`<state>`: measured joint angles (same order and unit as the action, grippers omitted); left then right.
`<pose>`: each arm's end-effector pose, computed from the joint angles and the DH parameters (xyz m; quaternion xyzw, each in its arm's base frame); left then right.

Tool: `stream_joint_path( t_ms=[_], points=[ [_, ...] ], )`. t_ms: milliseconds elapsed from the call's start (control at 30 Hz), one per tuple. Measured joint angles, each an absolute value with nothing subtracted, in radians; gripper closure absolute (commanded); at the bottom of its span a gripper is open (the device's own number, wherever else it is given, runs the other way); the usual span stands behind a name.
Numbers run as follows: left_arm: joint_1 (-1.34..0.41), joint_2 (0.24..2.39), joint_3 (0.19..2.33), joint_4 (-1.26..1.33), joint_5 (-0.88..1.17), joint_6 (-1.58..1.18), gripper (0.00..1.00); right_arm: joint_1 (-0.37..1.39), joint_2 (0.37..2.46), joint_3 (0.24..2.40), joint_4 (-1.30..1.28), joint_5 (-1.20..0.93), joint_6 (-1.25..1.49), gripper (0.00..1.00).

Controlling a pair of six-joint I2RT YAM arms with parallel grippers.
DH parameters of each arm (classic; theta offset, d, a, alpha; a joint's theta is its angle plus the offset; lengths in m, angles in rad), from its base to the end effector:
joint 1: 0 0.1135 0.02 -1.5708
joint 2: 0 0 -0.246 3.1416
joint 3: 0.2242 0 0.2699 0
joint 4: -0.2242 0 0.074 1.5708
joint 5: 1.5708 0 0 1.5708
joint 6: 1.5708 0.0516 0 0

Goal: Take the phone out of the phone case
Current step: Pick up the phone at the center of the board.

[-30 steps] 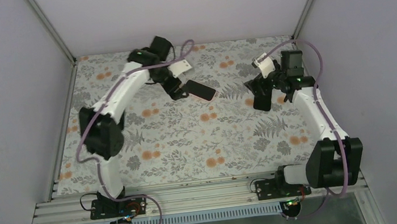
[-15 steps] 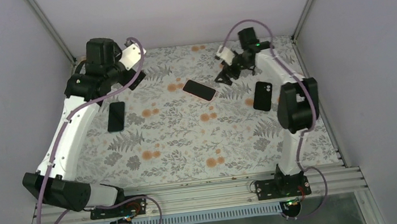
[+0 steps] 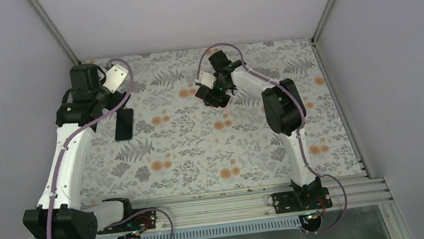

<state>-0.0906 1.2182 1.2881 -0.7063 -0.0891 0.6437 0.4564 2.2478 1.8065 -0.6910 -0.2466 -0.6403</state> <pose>0.2934 -0.0220 0.3481 0.3015 0.8397 0.1611 0.4220 0.4346 0.2274 0.1348 -0.5278 0.8127 0.0997 0.2260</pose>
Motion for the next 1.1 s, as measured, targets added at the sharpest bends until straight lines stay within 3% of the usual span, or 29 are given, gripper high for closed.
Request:
stream_joint_path(
  t_ms=[267,1100],
  points=[
    [-0.027,1.188,1.25,-0.686,-0.025,0.641,0.0,0.456,2.281,1.829,-0.674,-0.169,-0.612,0.0],
    [-0.007,1.105,1.217,-0.71,0.153,0.639,0.0,0.429,2.328,1.845,-0.707,-0.226,-0.628,0.0]
  ],
)
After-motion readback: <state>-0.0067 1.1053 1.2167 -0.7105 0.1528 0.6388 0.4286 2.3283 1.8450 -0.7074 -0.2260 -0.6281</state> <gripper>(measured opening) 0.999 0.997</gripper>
